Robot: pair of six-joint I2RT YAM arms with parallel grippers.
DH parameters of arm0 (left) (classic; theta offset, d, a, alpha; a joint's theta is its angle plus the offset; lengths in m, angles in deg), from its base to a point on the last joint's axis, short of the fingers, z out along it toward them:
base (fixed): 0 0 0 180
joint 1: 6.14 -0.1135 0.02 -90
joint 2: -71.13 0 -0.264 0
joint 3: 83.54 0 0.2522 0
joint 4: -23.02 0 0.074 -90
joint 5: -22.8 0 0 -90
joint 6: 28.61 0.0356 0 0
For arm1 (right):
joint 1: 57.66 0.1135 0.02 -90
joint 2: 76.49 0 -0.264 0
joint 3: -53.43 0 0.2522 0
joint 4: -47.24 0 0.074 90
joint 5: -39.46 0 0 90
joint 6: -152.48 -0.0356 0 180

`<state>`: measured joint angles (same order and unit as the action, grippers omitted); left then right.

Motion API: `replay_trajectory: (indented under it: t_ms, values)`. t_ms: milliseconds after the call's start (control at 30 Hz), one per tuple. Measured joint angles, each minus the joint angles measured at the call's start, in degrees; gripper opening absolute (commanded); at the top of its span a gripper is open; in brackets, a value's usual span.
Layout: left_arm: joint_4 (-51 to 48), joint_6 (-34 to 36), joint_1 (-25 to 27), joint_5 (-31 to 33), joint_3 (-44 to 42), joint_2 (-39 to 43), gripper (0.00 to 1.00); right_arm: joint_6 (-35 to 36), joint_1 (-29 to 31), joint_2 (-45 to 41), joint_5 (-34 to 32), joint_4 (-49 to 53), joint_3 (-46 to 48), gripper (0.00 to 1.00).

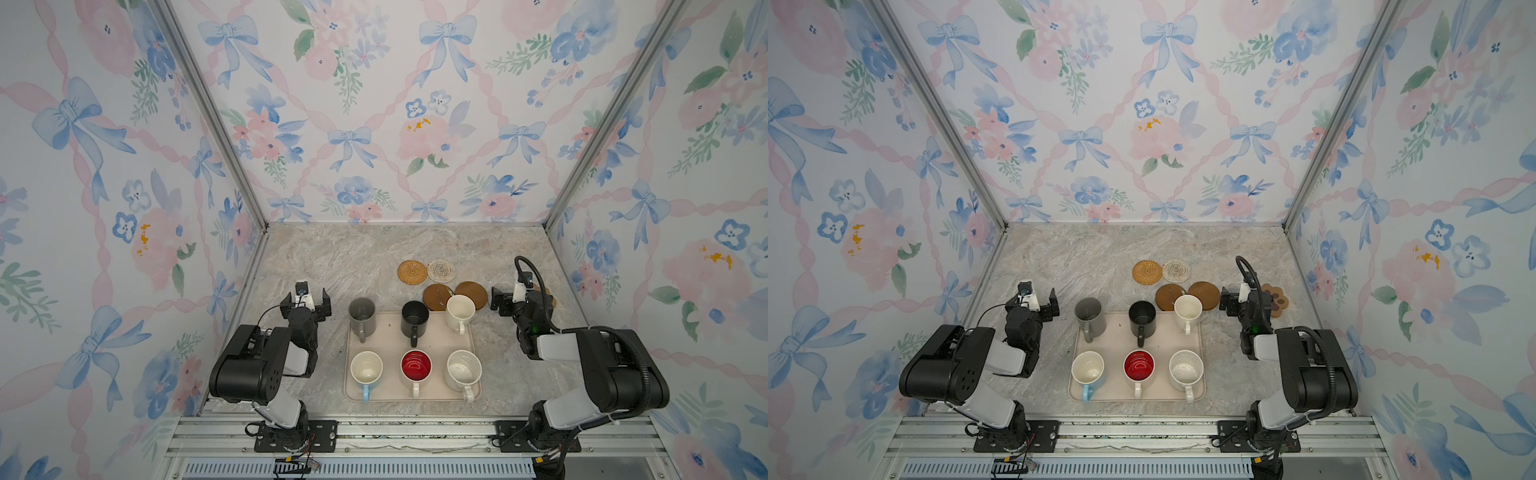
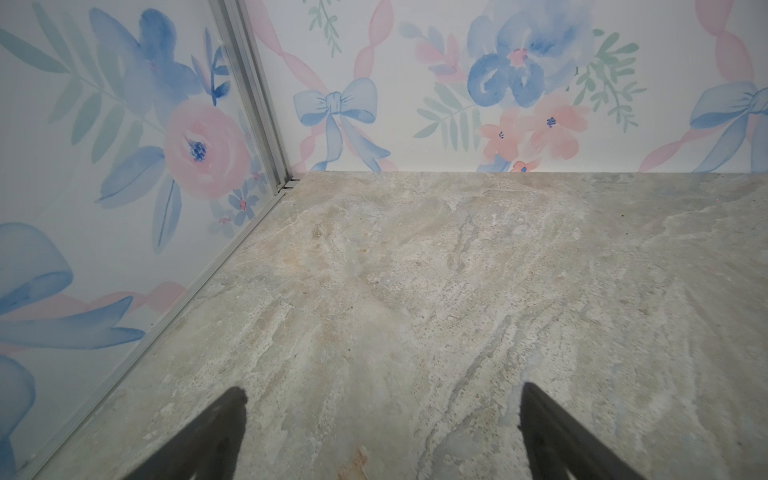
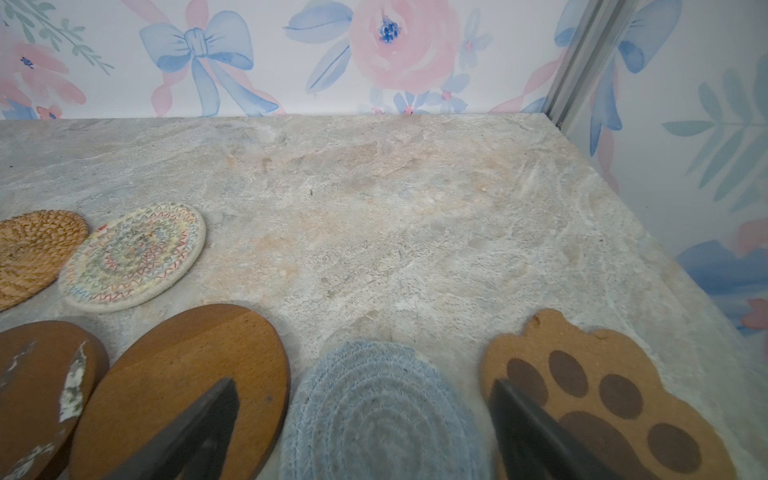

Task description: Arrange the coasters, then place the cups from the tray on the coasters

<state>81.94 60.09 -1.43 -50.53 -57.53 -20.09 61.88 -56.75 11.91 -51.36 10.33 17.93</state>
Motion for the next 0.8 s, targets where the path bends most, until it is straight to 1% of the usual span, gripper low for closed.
replay_trajectory:
  t_ms: [733, 800]
  values:
    - [-0.1, 0.0, 0.0, 0.0, 0.0, 0.1, 0.98, 0.0, 0.0, 0.0, 0.0, 0.0, 0.0, 0.97]
    - [-3.2, 0.0, 0.0, 0.1, 0.7, 1.6, 0.98, 0.0, 0.0, 0.0, 0.0, 0.0, 0.0, 0.97]
